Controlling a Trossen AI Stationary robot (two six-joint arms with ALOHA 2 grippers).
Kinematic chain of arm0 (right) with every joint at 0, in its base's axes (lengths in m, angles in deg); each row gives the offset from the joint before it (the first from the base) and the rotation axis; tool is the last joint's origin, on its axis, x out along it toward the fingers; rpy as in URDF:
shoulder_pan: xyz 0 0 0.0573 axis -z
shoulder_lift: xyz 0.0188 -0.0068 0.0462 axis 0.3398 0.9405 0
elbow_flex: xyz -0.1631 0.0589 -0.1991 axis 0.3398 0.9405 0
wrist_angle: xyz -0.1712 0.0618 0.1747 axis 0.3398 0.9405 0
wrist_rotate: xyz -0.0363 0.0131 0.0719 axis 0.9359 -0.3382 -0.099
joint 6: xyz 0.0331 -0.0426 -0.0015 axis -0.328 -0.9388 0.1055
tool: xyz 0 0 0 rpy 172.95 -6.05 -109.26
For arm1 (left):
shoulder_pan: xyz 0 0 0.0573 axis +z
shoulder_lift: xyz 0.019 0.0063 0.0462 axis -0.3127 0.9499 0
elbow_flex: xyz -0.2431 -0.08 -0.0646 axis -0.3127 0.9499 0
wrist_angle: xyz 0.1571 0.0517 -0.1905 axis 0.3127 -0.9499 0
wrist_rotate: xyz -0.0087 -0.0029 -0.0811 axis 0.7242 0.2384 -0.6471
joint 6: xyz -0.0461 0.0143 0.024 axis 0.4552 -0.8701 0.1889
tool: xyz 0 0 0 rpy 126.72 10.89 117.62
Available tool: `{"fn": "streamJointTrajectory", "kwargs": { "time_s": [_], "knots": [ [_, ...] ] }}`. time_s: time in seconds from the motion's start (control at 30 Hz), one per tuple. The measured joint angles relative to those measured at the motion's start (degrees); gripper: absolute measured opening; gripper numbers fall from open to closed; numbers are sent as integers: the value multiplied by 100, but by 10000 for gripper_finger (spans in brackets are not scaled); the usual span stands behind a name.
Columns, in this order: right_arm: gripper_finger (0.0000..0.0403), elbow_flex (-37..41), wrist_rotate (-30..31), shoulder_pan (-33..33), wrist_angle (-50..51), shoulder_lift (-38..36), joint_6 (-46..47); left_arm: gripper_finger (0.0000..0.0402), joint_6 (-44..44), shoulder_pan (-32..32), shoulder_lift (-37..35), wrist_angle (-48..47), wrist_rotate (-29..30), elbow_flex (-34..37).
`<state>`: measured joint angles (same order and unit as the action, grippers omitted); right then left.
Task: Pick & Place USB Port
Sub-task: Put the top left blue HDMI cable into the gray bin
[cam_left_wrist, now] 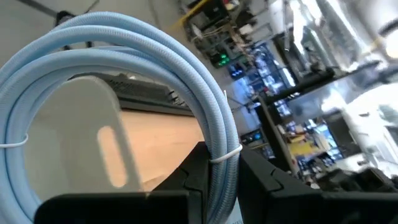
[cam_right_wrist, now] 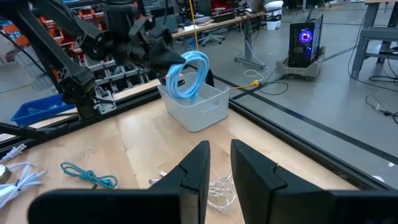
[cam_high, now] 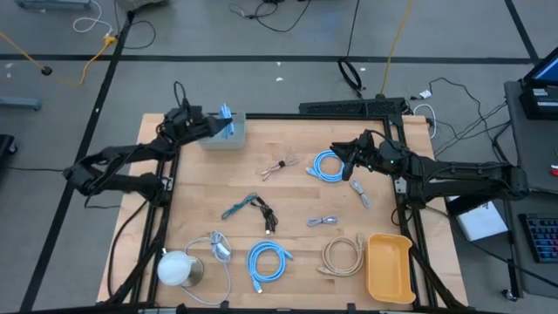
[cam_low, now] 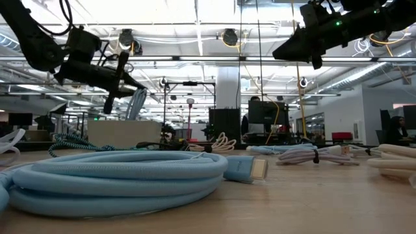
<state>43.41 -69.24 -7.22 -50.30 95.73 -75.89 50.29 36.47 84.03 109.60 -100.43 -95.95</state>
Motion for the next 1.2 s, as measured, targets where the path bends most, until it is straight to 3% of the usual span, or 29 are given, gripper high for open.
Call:
{"fn": "streamJointTrajectory", "kwargs": {
  "time_s": [0.17, 0.3, 0.57, 0.8, 0.93, 1.2],
  "knots": [
    [61, 0, -2, 0, 0, 0, 22, 50, 157, -118, 76, 80, 578, 2],
    [61, 0, 0, 0, 0, 0, 24, 50, 228, -157, 77, 471, 656, 0],
    [61, -2, 0, 0, 0, 0, -13, 50, 25, -102, 186, 499, -219, -3],
    [61, -2, 0, 0, 0, 0, -4, 50, -231, -104, 802, 521, -801, -9],
    [61, -2, -17, 0, 2, 0, 2, 50, -160, -104, 1170, 1033, -932, -33],
    [61, -4, -140, 0, 2, 0, 2, 50, -199, -98, 1266, 1038, -1266, -889]
  ]
}}
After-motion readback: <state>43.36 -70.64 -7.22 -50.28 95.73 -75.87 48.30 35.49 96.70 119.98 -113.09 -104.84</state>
